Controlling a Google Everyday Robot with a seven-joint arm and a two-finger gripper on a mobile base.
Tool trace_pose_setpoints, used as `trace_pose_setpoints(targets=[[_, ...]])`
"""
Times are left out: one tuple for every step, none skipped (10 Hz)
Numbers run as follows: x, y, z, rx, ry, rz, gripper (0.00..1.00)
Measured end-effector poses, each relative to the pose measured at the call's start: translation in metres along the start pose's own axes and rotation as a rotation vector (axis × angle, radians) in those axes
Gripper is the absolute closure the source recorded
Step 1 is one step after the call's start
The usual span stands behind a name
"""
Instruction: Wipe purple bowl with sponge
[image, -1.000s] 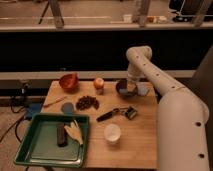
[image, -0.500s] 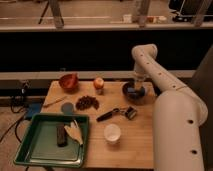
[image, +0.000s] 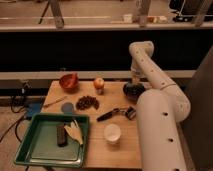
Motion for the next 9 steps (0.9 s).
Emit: trace_pose_setpoints(targets=[[-0.005,0.0,0.003,-0.001,-0.011,-0.009,1.0],[-0.009,0.001,0.004,-0.005,-0.024,-0.017,1.0],[-0.013,0.005,0.007,-0.015,-0.045,-0.031,1.0],[-0.019,0.01,0.007,-0.023,-0.063,-0.048,1.0],[-0.028,0.018,0.007,-0.03,-0.081,-0.072,1.0],[-0.034,0.025,0.007,-0.036,-0.091,-0.091,1.0],[-0.04,0.034,0.006,-0.043,-0.102,-0.111,1.0],[-0.041,0.041,0.006,-0.052,-0.111,-0.12,1.0],[-0.04,0.046,0.006,-0.06,-0.121,-0.126,1.0]])
